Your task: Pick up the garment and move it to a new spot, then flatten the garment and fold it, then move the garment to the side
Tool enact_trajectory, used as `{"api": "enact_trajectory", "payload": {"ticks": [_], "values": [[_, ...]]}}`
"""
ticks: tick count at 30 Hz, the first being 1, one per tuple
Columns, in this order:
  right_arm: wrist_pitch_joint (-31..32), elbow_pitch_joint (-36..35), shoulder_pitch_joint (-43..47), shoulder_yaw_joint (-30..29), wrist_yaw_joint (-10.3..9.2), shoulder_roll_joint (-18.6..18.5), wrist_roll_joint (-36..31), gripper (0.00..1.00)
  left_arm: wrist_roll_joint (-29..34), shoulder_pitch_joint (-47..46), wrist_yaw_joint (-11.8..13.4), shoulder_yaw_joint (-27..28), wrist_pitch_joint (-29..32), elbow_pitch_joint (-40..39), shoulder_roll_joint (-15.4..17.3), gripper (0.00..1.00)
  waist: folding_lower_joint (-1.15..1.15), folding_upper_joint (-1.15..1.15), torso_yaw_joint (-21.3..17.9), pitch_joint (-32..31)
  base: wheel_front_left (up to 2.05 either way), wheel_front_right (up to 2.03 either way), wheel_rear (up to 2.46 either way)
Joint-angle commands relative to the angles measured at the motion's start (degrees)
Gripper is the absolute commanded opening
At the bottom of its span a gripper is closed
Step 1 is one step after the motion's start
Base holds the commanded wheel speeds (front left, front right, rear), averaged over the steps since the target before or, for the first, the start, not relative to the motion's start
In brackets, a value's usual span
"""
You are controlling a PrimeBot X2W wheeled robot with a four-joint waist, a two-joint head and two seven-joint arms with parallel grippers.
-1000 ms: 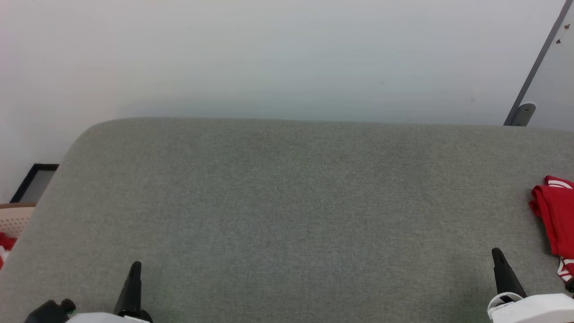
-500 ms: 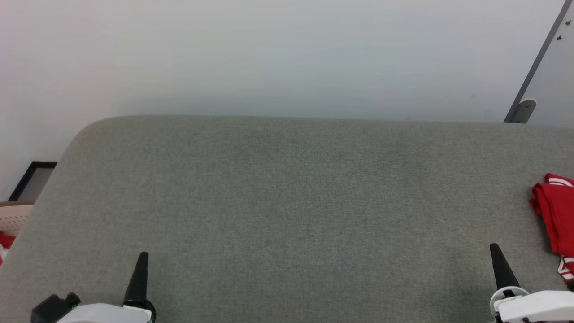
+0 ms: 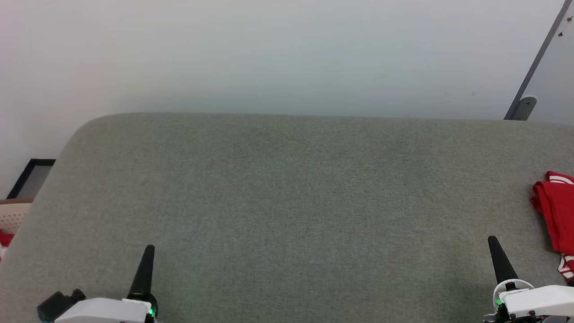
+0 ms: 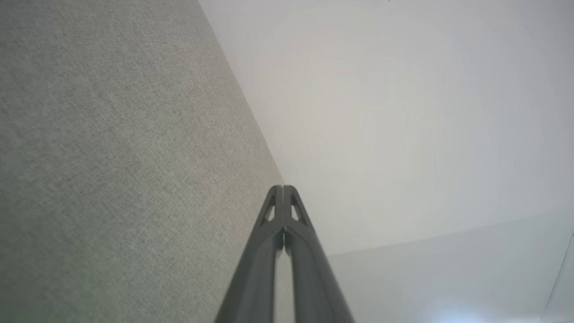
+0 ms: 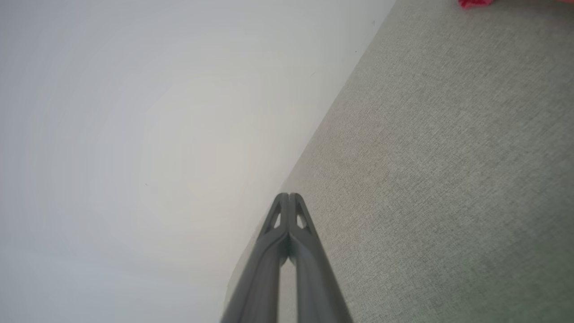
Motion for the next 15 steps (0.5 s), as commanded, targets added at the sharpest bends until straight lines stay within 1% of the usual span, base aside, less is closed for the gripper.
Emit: {"api": "enact_trajectory", "payload": {"ticks": [1,15], "values": [[0.4,-0.5,-1.2,0.0,-0.04,0.0,1.6,0.00,-1.1,-1.2,-0.2,0.3,0.4,-0.5,-0.1,0.00,0.00,0.00,0.0,0.1,0.00,0.00,0.00],[1.8,-0.7,-1.9,0.0,-0.05,0.4,9.3,0.00,-6.5,-2.3,-0.2,0.8,2.2,-0.5,-1.5,0.00,0.00,0.00,-0.1,0.6,0.00,0.00,0.00]]}}
